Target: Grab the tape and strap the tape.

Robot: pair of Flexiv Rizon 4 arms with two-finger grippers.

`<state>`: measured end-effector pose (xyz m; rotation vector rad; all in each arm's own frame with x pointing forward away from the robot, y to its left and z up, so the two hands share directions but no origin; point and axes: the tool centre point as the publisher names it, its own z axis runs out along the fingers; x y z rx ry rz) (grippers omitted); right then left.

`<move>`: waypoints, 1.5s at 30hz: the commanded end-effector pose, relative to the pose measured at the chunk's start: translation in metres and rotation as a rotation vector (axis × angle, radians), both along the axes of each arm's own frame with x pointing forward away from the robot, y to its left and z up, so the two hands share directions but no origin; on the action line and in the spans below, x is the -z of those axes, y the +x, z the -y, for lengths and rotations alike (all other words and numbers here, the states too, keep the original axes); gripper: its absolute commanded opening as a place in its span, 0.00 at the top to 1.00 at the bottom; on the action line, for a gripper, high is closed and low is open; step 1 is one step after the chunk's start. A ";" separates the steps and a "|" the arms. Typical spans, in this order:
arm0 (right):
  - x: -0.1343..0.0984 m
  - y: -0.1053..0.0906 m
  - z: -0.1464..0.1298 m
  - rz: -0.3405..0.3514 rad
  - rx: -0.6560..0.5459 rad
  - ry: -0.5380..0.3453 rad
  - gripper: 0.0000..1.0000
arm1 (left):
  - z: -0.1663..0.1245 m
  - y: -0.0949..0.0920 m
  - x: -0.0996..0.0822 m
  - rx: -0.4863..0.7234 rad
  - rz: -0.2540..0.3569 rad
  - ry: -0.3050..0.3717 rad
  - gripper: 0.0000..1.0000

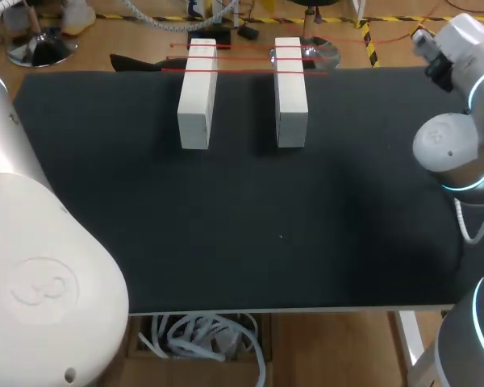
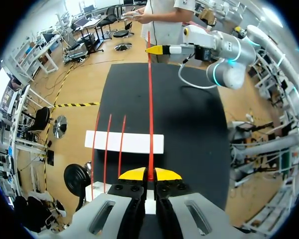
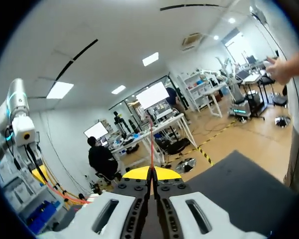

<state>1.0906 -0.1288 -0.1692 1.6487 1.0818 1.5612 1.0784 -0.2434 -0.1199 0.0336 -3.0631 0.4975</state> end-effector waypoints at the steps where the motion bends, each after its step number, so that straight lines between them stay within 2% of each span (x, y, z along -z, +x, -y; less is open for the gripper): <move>1: -0.002 0.003 0.001 0.017 -0.017 -0.072 1.00 | 0.001 0.001 -0.001 0.000 -0.003 0.007 1.00; 4: 0.000 0.002 0.002 0.016 -0.027 -0.092 1.00 | 0.001 0.001 -0.001 0.000 -0.003 0.007 1.00; 6: 0.002 0.001 0.003 0.005 -0.007 -0.007 1.00 | 0.001 0.001 -0.001 0.000 -0.003 0.007 1.00; 21: 0.002 0.001 0.003 0.005 -0.007 -0.007 1.00 | 0.001 0.001 -0.001 0.000 -0.003 0.007 1.00; 26: -0.001 0.004 0.010 -0.014 -0.053 -0.228 1.00 | 0.001 0.001 -0.001 0.000 -0.003 0.007 1.00; 31: -0.009 0.010 0.015 0.009 -0.098 -0.473 1.00 | 0.001 0.001 -0.001 0.000 -0.003 0.007 1.00; 32: -0.011 0.011 0.015 0.013 -0.124 -0.553 1.00 | 0.001 0.001 -0.001 0.000 -0.003 0.007 1.00; 38: -0.021 0.015 0.012 0.045 -0.192 -0.796 1.00 | 0.001 0.001 -0.001 0.000 -0.003 0.007 1.00; 40: -0.023 0.018 0.010 0.058 -0.256 -0.941 1.00 | 0.001 0.001 -0.001 0.000 -0.003 0.007 1.00; 41: -0.025 0.020 0.009 0.072 -0.274 -0.987 1.00 | 0.001 0.001 -0.001 0.000 -0.003 0.007 1.00; 43: -0.026 0.021 0.008 0.058 -0.305 -1.061 1.00 | 0.001 0.001 -0.001 0.000 -0.003 0.007 1.00; 45: -0.027 0.022 0.008 0.048 -0.327 -1.099 1.00 | 0.001 0.001 -0.001 0.000 -0.003 0.007 1.00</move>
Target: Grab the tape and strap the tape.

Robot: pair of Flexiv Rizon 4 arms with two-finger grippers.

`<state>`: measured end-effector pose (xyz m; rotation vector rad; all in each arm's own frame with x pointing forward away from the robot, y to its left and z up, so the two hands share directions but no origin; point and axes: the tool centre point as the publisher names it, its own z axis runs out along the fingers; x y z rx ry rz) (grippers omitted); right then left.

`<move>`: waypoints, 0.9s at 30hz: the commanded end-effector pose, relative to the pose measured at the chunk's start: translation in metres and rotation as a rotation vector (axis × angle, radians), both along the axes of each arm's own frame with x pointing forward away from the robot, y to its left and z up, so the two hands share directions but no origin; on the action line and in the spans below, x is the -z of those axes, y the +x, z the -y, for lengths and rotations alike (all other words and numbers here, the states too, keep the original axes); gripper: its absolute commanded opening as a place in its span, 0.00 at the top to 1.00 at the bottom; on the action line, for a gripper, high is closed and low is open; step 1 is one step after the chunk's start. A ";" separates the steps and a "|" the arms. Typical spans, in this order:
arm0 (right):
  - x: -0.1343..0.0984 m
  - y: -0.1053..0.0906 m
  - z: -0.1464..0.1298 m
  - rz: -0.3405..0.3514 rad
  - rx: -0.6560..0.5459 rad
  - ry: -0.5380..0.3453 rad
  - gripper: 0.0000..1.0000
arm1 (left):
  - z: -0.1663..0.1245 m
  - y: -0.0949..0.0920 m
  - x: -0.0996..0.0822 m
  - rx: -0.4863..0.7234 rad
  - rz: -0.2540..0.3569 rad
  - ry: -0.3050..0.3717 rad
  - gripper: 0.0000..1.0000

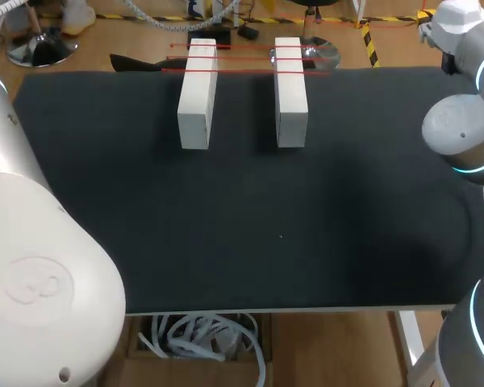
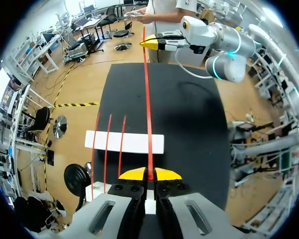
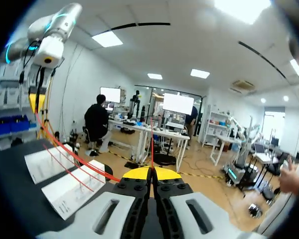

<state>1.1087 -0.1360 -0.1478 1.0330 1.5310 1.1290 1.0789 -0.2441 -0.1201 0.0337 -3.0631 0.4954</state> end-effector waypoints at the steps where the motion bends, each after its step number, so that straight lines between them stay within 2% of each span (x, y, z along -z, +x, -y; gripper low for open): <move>1: -0.005 0.005 0.000 -0.048 -0.145 -0.447 1.00 | 0.000 0.001 -0.002 0.000 -0.003 0.005 1.00; 2: -0.005 0.005 -0.001 -0.067 -0.155 -0.497 1.00 | 0.000 0.001 -0.002 0.000 -0.003 0.005 1.00; 7: -0.006 0.005 -0.005 -0.064 -0.209 -0.622 1.00 | 0.000 0.001 -0.002 0.000 -0.003 0.005 1.00; 15: -0.006 0.003 -0.016 -0.070 -0.251 -0.716 1.00 | 0.000 0.001 -0.002 0.000 -0.003 0.005 1.00; 23: -0.006 0.003 -0.034 -0.056 -0.261 -0.680 1.00 | 0.000 0.001 -0.002 0.000 -0.003 0.005 1.00; 27: -0.006 -0.001 -0.044 -0.058 -0.251 -0.617 1.00 | 0.000 0.001 -0.002 0.000 -0.003 0.005 1.00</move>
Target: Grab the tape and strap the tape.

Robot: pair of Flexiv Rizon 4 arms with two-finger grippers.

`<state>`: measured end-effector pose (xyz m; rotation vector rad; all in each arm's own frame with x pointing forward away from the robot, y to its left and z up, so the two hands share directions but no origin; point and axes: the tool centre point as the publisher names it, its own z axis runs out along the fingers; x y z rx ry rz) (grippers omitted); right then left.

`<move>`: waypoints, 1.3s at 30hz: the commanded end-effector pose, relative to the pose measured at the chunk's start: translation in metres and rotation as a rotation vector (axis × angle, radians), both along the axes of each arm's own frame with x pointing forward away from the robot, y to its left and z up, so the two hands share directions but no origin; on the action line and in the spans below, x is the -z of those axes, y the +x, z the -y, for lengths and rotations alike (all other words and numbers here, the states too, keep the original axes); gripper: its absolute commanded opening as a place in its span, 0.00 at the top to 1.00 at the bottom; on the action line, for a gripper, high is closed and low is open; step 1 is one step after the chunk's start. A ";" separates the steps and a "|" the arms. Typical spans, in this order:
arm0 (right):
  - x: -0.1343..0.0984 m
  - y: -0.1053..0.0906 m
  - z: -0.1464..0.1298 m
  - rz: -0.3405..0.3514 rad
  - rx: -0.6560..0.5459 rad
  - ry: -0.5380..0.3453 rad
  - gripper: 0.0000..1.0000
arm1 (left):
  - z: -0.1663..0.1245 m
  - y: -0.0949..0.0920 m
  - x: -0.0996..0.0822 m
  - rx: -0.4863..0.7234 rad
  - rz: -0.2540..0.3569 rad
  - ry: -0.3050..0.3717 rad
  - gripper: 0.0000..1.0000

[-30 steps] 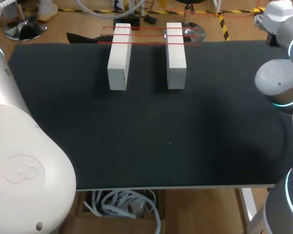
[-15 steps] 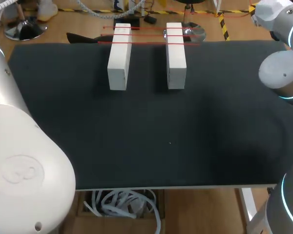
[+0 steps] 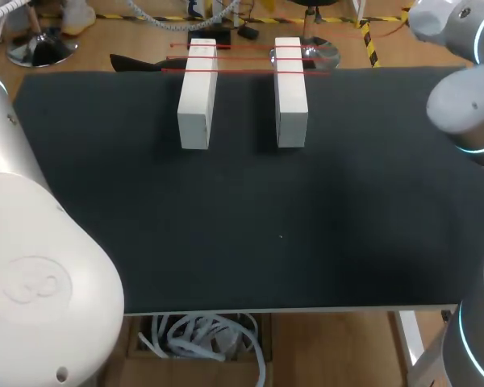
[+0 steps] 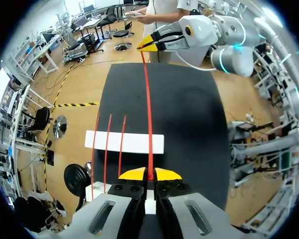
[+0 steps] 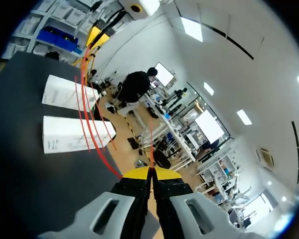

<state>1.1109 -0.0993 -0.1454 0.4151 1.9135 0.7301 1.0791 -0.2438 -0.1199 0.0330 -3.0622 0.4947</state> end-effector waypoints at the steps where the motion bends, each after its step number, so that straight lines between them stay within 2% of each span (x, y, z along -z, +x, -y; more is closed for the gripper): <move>1: -0.003 -0.003 -0.009 -0.026 0.041 0.011 1.00 | 0.000 0.000 -0.001 -0.001 -0.002 0.005 1.00; 10: -0.001 -0.010 -0.021 -0.017 0.050 0.032 1.00 | 0.000 0.000 -0.001 -0.001 -0.002 0.005 1.00; 11: 0.000 -0.010 -0.023 -0.029 0.054 0.068 1.00 | 0.000 0.000 -0.001 -0.001 -0.002 0.005 1.00; 13: 0.002 -0.008 -0.025 -0.050 0.067 0.081 1.00 | 0.000 0.000 -0.001 -0.001 -0.002 0.005 1.00; 17: 0.000 -0.006 -0.031 -0.054 0.041 -0.001 1.00 | 0.000 0.000 -0.001 -0.001 -0.002 0.005 1.00; 20: -0.001 -0.005 -0.036 -0.060 0.037 -0.023 1.00 | 0.000 0.000 -0.001 -0.001 -0.002 0.005 1.00; 25: -0.003 -0.010 -0.046 -0.047 -0.002 -0.108 1.00 | 0.000 0.000 -0.001 -0.001 -0.002 0.005 1.00; 31: 0.002 -0.011 -0.053 -0.057 -0.011 -0.110 1.00 | 0.000 0.000 -0.001 -0.001 -0.002 0.005 1.00; 34: 0.003 -0.012 -0.054 -0.045 -0.012 -0.142 1.00 | 0.000 0.000 -0.001 -0.001 -0.002 0.005 1.00; 36: 0.003 -0.013 -0.053 -0.052 -0.003 -0.096 1.00 | 0.000 0.000 -0.001 -0.001 -0.002 0.005 1.00; 39: 0.003 -0.013 -0.053 -0.052 -0.003 -0.096 1.00 | 0.000 0.000 -0.001 -0.001 -0.002 0.005 1.00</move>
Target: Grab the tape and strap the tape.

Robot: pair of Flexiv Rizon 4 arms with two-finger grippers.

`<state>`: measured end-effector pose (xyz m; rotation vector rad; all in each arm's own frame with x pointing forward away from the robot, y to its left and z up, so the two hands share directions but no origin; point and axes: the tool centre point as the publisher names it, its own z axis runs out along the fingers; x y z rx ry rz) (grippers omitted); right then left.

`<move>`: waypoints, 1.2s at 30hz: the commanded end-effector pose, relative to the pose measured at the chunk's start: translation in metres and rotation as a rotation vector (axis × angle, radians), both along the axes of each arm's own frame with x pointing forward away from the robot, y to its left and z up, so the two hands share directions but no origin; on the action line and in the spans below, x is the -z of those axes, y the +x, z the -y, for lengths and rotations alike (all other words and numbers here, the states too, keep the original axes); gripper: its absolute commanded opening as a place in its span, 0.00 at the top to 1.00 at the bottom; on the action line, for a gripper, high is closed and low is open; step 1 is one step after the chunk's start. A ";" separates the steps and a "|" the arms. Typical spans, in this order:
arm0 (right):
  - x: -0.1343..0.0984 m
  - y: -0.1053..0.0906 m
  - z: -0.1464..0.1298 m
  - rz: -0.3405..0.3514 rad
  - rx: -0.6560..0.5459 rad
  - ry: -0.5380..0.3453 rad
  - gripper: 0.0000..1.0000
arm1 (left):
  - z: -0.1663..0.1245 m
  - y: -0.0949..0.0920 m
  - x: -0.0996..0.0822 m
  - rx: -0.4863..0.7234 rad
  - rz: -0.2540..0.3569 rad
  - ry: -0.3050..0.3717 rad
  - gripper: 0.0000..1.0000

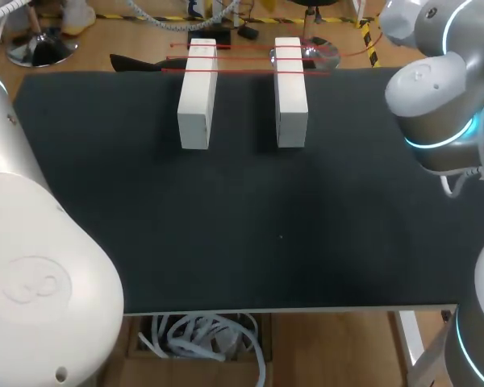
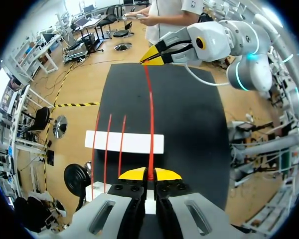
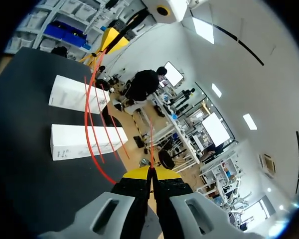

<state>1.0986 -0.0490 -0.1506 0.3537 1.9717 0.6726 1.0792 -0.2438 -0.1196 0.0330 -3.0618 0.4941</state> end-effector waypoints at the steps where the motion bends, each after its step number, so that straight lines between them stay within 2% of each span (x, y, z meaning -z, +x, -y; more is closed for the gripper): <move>1: -0.002 -0.001 -0.003 -0.021 0.027 -0.022 1.00 | 0.000 0.000 -0.001 -0.001 -0.002 0.005 1.00; 12: -0.002 -0.001 -0.003 -0.021 0.027 -0.022 1.00 | 0.000 0.000 -0.001 -0.001 -0.002 0.005 1.00; 15: -0.001 0.002 -0.008 0.016 0.040 -0.127 1.00 | 0.000 0.000 -0.001 -0.001 -0.002 0.005 1.00; 18: -0.006 0.009 -0.013 0.098 0.077 -0.224 1.00 | 0.000 0.000 -0.001 -0.001 -0.002 0.005 1.00; 19: -0.008 0.010 -0.017 0.112 0.076 -0.230 1.00 | 0.000 0.000 -0.001 -0.001 -0.002 0.005 1.00; 23: -0.006 0.014 -0.026 0.112 0.126 -0.219 1.00 | 0.000 0.000 -0.001 -0.001 -0.002 0.005 1.00; 26: -0.002 0.018 -0.033 0.065 0.185 -0.146 1.00 | 0.000 0.000 -0.001 -0.001 -0.002 0.005 1.00; 28: 0.000 0.020 -0.037 0.054 0.202 -0.139 1.00 | 0.000 0.000 -0.001 -0.001 -0.002 0.005 1.00; 33: -0.002 0.023 -0.051 0.071 0.161 -0.151 1.00 | 0.000 0.000 -0.001 -0.001 -0.002 0.005 1.00; 36: -0.004 0.020 -0.058 0.098 0.114 -0.196 1.00 | 0.000 0.000 -0.001 -0.001 -0.002 0.005 1.00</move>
